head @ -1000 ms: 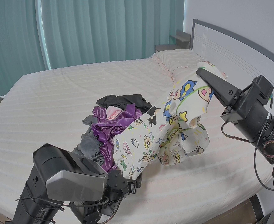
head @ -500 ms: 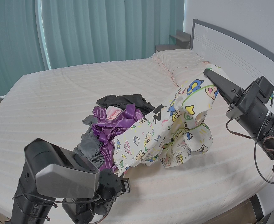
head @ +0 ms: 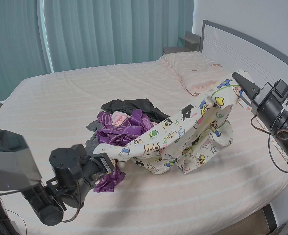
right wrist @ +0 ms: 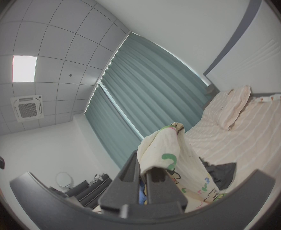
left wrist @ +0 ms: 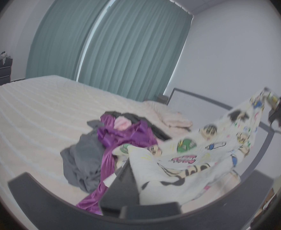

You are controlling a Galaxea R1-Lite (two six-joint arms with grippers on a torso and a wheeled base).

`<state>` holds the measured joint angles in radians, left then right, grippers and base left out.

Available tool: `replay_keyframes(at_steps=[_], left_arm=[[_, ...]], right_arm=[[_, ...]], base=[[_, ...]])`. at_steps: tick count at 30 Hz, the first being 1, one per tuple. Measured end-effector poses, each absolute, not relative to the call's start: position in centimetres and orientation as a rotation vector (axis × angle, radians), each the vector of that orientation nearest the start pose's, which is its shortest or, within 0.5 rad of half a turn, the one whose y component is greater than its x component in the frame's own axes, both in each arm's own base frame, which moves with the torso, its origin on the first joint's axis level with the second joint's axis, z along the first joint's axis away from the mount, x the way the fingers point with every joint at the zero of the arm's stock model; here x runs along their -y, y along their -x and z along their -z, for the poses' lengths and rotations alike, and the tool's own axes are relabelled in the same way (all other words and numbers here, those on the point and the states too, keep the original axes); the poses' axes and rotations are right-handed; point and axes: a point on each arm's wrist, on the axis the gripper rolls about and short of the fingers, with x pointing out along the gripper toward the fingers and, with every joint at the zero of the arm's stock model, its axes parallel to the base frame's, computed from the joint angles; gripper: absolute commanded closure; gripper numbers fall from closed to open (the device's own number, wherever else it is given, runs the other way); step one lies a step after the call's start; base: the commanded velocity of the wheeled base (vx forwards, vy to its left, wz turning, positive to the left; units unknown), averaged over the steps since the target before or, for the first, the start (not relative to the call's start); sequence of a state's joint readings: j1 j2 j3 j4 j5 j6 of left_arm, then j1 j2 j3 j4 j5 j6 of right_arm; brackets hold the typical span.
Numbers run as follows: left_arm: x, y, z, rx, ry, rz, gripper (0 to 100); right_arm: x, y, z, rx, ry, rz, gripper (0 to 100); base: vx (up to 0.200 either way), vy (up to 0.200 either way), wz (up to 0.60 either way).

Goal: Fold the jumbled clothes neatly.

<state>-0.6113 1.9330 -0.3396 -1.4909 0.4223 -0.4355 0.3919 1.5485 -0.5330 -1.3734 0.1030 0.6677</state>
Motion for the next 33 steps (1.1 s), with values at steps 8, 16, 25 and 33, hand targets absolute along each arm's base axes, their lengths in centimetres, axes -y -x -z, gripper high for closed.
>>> replay_keyframes(at_steps=[8,16,25,33], left_arm=[[14.0,-23.0,-18.1,0.027,0.417,0.173,100],[12.3,-20.9,-24.1,0.186,0.491,0.195,100],[11.2,-19.1,-20.7,0.050,0.547,0.220,100],[10.8,-18.1,-16.4,-0.142,0.636,0.238,100]], right_arm=[[-8.5,-24.2,-26.8,0.306,-0.611,-0.533,100],[-8.0,-23.8,-30.5,0.372,-0.589,-0.530,100],[-8.1,-23.0,-25.1,0.159,-0.631,-0.500,100],[-10.0,-21.8,-19.8,-0.101,-0.804,-0.537,100]], base=[[0.000,0.000,0.00],[0.000,0.000,0.00],[0.000,0.000,0.00],[0.000,0.000,0.00]])
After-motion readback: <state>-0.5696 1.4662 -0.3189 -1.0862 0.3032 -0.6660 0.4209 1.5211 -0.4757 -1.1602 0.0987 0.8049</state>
